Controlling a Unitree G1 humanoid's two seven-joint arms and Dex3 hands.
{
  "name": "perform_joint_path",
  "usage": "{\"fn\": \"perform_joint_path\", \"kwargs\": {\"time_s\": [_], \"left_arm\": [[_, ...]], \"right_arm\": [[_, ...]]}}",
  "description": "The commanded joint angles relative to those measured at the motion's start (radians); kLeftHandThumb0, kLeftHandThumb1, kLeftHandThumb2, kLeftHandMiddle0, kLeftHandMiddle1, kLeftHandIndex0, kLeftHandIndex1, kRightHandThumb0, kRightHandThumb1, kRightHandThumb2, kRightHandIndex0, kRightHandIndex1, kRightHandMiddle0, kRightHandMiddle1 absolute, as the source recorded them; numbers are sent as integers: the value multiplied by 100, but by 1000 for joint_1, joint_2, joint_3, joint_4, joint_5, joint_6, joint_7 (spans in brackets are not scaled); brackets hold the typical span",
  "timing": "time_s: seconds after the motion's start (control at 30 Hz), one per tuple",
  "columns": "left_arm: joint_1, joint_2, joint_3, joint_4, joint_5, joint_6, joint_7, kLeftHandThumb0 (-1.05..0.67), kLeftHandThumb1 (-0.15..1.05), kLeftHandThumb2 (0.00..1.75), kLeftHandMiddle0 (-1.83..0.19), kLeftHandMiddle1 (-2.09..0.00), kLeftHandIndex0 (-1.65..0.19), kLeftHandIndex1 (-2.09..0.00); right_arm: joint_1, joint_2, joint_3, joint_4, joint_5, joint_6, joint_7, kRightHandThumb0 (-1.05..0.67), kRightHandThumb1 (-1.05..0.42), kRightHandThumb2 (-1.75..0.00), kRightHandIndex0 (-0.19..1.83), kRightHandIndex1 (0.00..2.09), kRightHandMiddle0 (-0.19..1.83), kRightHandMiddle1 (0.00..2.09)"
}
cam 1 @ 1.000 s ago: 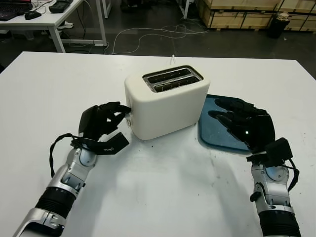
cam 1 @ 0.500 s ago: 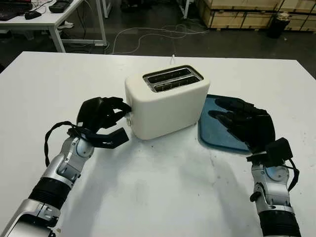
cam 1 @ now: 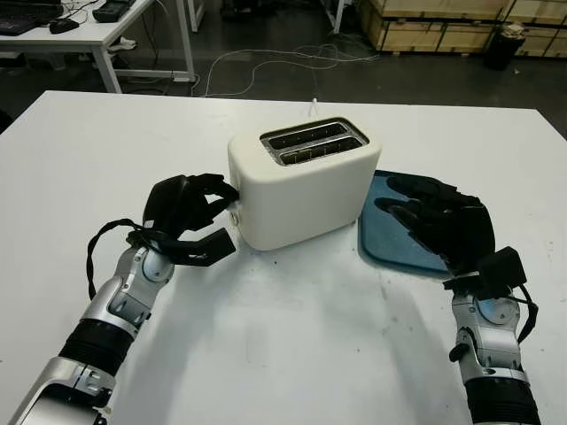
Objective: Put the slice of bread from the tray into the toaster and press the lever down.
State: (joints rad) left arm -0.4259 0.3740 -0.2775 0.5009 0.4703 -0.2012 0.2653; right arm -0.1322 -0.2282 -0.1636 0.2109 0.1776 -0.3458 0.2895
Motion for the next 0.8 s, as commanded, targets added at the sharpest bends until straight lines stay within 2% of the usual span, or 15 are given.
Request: {"fn": "perform_joint_path", "kwargs": {"time_s": [0.0, 0.07, 0.13, 0.3, 0.4, 0.77], "left_arm": [[-49, -253, -203, 346, 104, 58, -101, -21, 92, 20, -70, -101, -87, -37], [-60, -278, -210, 445, 112, 40, -96, -19, 92, 17, -73, -86, -87, -28], [-49, -286, -219, 464, 115, 26, -102, -22, 92, 18, -75, -84, -89, -26], [-39, -285, -228, 460, 102, 28, -135, -22, 92, 17, -79, -87, -93, -25], [-31, -266, -233, 441, 105, 8, -126, -21, 92, 15, -75, -97, -95, -25], [-19, -232, -239, 385, 115, -10, -125, -22, 92, 16, -75, -93, -93, -21]], "right_arm": [[-1, -8, -9, 8, 10, -8, 10, -44, -85, 0, 110, 1, 104, 0], [-1, -9, -10, 10, 8, -11, 12, -45, -86, 0, 111, 1, 104, 0], [2, -11, -11, 4, 7, 1, 8, -44, -85, 0, 111, 1, 104, 0], [5, -16, -18, -1, 6, 4, 8, -44, -85, 0, 110, 0, 103, 0], [6, -20, -16, -4, -10, 12, -3, -45, -85, 0, 110, 0, 103, 0], [1, -22, -13, 4, -10, 0, 2, -46, -86, 0, 110, 0, 103, 0]]}}
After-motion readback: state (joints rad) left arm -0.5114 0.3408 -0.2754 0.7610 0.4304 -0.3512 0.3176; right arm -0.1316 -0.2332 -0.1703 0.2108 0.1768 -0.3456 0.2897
